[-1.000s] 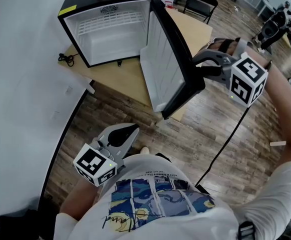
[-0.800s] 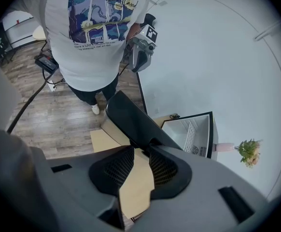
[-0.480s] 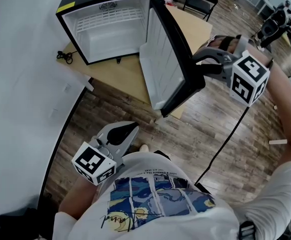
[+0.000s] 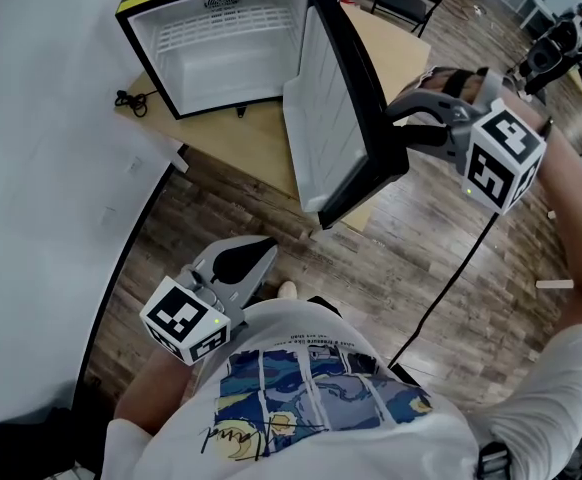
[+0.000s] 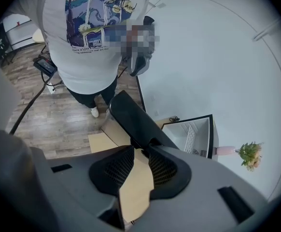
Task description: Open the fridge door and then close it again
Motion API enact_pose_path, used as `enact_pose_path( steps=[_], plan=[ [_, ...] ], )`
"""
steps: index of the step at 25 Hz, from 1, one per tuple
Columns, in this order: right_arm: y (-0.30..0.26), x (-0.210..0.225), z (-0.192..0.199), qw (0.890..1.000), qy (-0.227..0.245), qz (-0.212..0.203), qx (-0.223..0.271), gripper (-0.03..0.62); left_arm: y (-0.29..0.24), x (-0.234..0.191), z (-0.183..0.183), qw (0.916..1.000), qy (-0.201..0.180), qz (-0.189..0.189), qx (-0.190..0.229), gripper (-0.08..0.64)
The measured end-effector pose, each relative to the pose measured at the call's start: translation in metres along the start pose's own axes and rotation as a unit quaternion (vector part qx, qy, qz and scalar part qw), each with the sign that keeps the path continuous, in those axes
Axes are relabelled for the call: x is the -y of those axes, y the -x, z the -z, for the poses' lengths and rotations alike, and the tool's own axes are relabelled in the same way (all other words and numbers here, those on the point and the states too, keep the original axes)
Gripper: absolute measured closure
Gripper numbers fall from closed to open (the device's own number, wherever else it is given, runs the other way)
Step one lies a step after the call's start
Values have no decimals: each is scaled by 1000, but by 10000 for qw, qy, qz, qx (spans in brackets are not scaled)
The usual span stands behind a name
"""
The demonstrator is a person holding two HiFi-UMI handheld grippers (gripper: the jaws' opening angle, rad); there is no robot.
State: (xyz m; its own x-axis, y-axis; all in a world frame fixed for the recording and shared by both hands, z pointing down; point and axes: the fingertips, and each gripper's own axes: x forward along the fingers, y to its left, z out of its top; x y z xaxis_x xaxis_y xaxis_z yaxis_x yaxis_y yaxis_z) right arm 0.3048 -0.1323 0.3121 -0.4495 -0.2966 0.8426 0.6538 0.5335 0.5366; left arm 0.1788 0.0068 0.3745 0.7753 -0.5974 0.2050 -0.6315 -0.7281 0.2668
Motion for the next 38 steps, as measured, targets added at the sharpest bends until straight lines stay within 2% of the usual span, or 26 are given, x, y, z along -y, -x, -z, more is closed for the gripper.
enact_pose_path(
  steps=[16, 22, 38],
  plan=[
    [-13, 21, -34, 9994, 251, -138, 170, 518, 18, -10, 4, 9997, 125, -185, 120, 546],
    [-22, 32, -48, 9989, 364, -239, 168, 523, 33, -25, 2, 9993, 168, -276, 208, 546],
    [-57, 86, -94, 9987, 206, -386, 261, 537, 76, -79, -21, 9985, 136, -291, 448, 546]
  ],
)
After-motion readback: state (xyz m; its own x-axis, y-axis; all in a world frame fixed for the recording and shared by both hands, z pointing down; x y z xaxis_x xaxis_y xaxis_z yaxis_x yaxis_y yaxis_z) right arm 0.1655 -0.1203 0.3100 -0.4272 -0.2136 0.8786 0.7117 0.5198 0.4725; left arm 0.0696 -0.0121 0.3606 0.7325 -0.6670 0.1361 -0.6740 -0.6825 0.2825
